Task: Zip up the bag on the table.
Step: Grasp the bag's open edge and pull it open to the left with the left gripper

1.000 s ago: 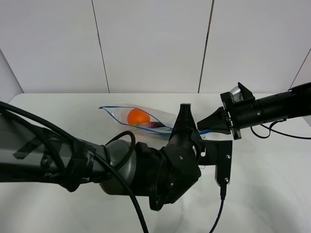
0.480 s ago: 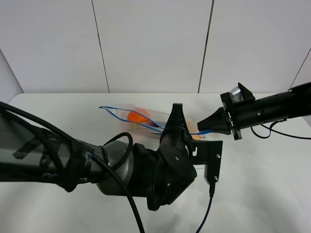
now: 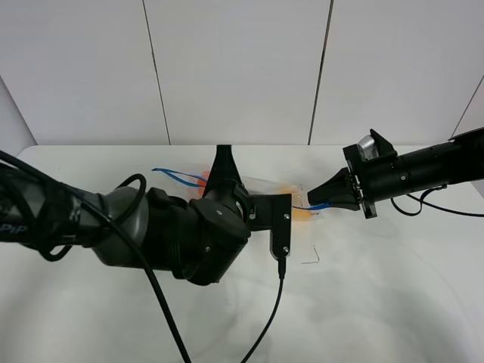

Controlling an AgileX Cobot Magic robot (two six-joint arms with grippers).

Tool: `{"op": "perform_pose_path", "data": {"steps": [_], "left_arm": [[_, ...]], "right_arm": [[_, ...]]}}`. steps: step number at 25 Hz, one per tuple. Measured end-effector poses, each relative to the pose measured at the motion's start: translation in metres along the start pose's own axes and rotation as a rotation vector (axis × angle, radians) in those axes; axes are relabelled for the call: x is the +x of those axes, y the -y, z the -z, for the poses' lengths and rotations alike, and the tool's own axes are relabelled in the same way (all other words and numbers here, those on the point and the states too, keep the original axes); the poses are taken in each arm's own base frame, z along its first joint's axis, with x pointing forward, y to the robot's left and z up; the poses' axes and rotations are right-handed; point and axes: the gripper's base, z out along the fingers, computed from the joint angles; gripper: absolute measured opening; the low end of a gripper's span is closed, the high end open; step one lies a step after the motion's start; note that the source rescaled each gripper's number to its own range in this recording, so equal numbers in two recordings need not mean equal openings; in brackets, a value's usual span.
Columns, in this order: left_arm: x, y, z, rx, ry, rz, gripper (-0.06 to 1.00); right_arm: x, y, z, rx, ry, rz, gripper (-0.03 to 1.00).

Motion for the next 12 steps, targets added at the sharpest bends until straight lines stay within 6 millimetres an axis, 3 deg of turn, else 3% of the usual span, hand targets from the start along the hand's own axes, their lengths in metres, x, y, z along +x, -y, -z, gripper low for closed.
{"op": "perform_pose_path", "data": {"steps": [12], "left_arm": [[0.059,-0.024,-0.036,0.009,-0.152,0.056,0.0]], "right_arm": [[0.0,0.0,0.0,-0.004,0.005,-0.003,0.0]]}}
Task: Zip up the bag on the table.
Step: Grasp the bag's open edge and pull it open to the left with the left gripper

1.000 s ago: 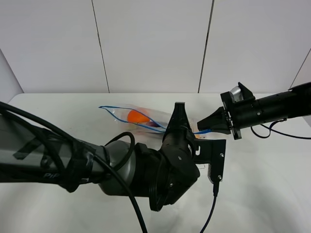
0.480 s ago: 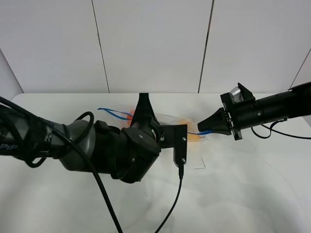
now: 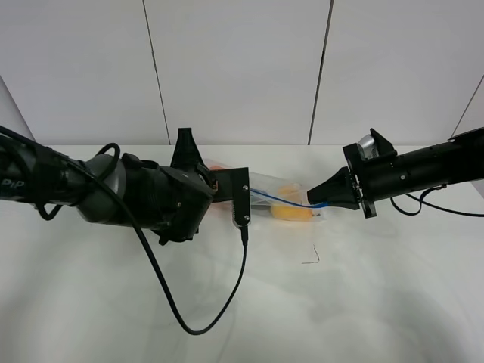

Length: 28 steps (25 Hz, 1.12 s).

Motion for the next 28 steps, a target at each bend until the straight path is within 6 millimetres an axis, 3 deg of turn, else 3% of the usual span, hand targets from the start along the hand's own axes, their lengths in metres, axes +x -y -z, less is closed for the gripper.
{"op": "perform_pose_path", "data": {"steps": [8,15,26,28], "left_arm": [[0.032,-0.012,-0.021,0.011,-0.077,0.062,0.0],[0.047,-0.017,-0.03,0.022,-0.103,0.093,0.0],[0.052,-0.018,-0.033,0.043,-0.098,0.121,0.0],[0.054,-0.018,-0.034,0.041,-0.109,0.126,0.06]], "right_arm": [[0.0,0.0,0.0,0.0,0.0,0.0,0.0],[0.0,0.0,0.0,0.001,-0.002,0.0,0.0],[0.0,-0.002,-0.002,-0.006,-0.002,0.0,0.0],[0.001,-0.001,-0.002,-0.001,-0.007,0.002,0.0]]}}
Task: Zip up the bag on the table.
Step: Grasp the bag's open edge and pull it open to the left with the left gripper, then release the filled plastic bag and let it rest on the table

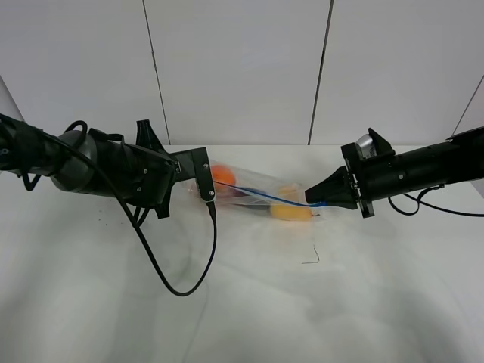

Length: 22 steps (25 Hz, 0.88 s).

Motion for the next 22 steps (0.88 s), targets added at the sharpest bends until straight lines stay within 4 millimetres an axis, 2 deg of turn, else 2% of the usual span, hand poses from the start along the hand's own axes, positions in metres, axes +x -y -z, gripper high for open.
{"op": "perform_pose_path", "data": {"steps": [3,5,8,12,22], "left_arm": [[0.011,-0.006,0.0,-0.018,-0.053,0.039,0.3],[0.012,-0.011,0.004,-0.031,-0.054,0.072,0.52],[0.013,-0.015,0.007,-0.042,-0.048,0.105,0.7],[0.012,-0.014,0.008,-0.023,-0.04,0.138,0.75],[0.01,-0.011,0.008,0.006,-0.015,0.153,0.77]], "right_arm": [[0.002,0.002,0.0,0.016,-0.018,0.009,0.0],[0.002,0.002,0.0,0.016,-0.02,0.01,0.0],[0.002,0.002,0.0,0.016,-0.02,0.01,0.0],[0.002,0.002,0.0,0.016,-0.019,0.01,0.0],[0.002,0.002,0.0,0.016,-0.019,0.012,0.0]]}}
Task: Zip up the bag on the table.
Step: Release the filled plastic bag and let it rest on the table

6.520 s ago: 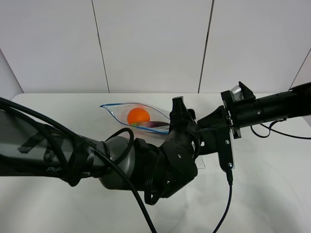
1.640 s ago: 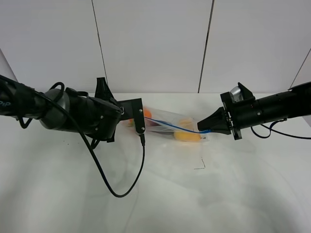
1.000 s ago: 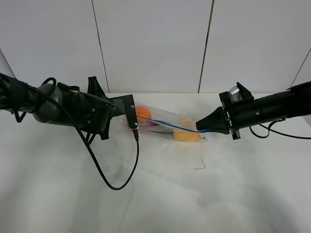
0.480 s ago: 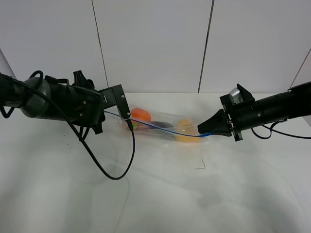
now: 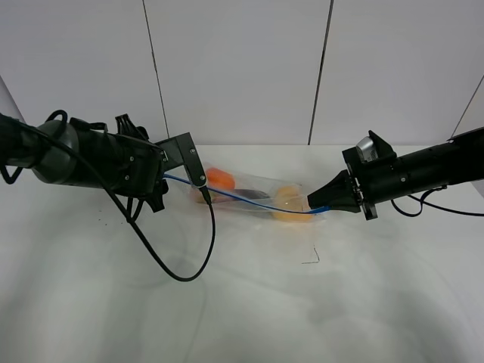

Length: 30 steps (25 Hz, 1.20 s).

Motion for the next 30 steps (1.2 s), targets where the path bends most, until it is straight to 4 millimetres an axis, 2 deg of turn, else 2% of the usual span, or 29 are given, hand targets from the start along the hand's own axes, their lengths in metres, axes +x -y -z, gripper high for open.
{"op": "perform_pose_path", "data": {"steps": [2,5,7,13,20,23,27,30], "left_arm": [[0.0,0.0,0.0,0.003,0.004,-0.001,0.81],[-0.001,0.001,0.0,0.006,0.008,-0.002,0.94],[-0.001,0.001,0.0,0.008,0.011,-0.004,0.97],[0.0,0.002,0.0,0.025,0.004,-0.011,0.99],[0.002,0.017,0.002,0.192,-0.008,-0.083,1.0],[0.002,0.019,0.004,0.231,-0.015,-0.047,1.0],[0.005,0.008,0.011,0.227,-0.023,0.017,1.0],[0.015,-0.018,0.015,0.219,-0.048,0.169,1.0]], "right_arm": [[0.0,0.0,0.0,0.0,0.0,0.001,0.0],[0.0,0.0,0.0,0.0,0.0,0.001,0.0],[0.0,0.0,0.0,0.0,0.0,0.004,0.0],[0.0,0.0,0.0,0.0,0.0,0.015,0.0],[0.0,0.0,0.0,0.0,0.0,0.02,0.0],[0.0,0.0,0.0,0.0,0.001,0.023,0.0],[0.0,0.0,0.0,0.0,0.001,0.024,0.0],[0.0,0.0,0.0,0.0,0.001,0.024,0.0]]}}
